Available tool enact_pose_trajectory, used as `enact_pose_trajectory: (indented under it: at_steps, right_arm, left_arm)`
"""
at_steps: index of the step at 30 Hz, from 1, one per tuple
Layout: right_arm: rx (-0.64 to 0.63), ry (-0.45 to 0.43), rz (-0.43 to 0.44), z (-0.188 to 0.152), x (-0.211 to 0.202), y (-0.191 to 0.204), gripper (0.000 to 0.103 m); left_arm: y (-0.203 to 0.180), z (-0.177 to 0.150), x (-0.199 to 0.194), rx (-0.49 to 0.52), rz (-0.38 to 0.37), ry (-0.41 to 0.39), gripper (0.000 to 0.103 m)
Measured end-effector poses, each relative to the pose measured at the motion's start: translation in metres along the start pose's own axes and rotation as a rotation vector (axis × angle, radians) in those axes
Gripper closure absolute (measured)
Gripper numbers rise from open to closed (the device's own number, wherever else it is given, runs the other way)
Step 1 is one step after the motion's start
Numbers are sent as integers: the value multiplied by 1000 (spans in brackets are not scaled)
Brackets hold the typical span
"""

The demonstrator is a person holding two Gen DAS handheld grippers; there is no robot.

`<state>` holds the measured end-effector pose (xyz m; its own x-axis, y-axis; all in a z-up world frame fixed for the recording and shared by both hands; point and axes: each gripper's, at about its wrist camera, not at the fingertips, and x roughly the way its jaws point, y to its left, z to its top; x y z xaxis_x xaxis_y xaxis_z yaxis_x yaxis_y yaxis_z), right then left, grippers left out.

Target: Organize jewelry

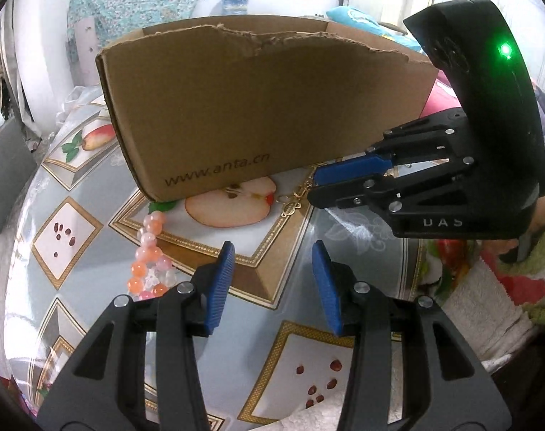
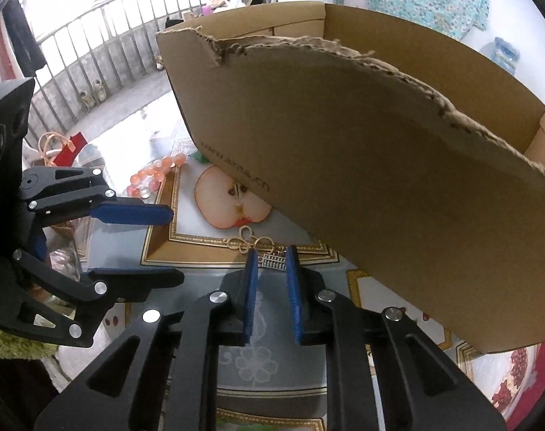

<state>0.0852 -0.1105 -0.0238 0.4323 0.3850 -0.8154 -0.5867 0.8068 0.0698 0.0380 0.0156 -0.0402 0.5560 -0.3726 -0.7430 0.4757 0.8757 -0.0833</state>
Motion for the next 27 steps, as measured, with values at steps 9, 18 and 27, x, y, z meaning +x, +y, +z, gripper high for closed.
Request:
enact_pose_trajectory:
  at_steps: [9,18,27]
  right_arm:
    - [106,-8,21,-17,-12,-14,90]
    - [250,-32,45,-50,-39,-33,90]
    - [374,-62,87,-77,-50,-44,90]
  left_arm:
    - [-5,-2,3,5,16,0,60]
    - [-21,-4,2,27,8,7,61]
    - [-55,-1,5,81,-48,15,61]
